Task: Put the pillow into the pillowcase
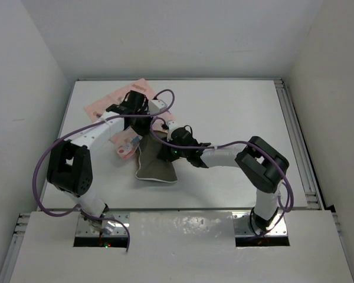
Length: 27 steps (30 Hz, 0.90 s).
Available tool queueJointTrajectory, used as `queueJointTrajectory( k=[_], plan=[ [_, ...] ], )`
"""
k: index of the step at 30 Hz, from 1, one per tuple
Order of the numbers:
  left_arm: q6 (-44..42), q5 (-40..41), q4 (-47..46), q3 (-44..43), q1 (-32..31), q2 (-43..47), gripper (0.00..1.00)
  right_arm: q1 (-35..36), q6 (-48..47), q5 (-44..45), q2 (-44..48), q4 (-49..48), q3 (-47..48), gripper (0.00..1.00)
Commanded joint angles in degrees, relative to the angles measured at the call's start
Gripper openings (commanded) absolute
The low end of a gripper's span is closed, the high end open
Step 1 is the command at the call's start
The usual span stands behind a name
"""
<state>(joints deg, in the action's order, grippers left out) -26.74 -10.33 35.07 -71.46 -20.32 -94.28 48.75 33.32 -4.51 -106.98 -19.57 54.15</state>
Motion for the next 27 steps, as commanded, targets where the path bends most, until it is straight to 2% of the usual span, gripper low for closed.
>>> queueJointTrajectory(
  k=[1,10,13,14,17,20,22,24,25,27],
  plan=[
    [0.9,-1.2,2.7,-3.9,-0.8,2.2,0.07,0.0,-3.3,-1.3,4.1,-5.6,2.1,0.00],
    [-0.4,4.7,3.4,-3.1,-0.7,3.7,0.06,-2.3,-5.6,1.7,8.9,-5.3,-0.2,0.00],
    [-0.4,4.4,2.1,-2.0,-0.8,4.3,0.11,-3.4,-5.0,0.6,9.0,-5.5,-1.4,0.00],
    [-1.0,5.0,1.5,-0.6,-1.0,4.3,0.17,-3.5,-4.9,0.6,8.6,-5.3,-1.7,0.00],
    [-2.0,6.4,-2.1,2.6,-1.0,3.8,0.25,-3.8,-4.6,0.3,7.0,-4.4,-1.7,0.00],
    [-3.0,8.5,-5.3,5.2,-1.0,2.9,0.27,-3.8,-3.4,-0.7,5.3,-4.5,-1.9,0.00],
    [-3.5,9.4,-6.7,6.0,-0.9,2.3,0.24,-3.8,-2.5,-1.2,5.1,-5.7,-2.5,0.00],
    [-4.1,9.9,-7.6,6.9,-0.5,1.6,0.04,-3.8,-2.1,-1.2,4.9,-6.5,-3.2,0.00],
    [-4.0,10.0,-7.7,7.1,-0.3,1.5,0.00,-3.8,-2.4,-1.1,4.8,-6.3,-3.1,0.00],
    [-4.1,9.6,-7.0,6.8,0.0,1.2,0.00,-3.8,-2.7,-1.2,4.8,-5.4,-3.0,0.00]
  ],
)
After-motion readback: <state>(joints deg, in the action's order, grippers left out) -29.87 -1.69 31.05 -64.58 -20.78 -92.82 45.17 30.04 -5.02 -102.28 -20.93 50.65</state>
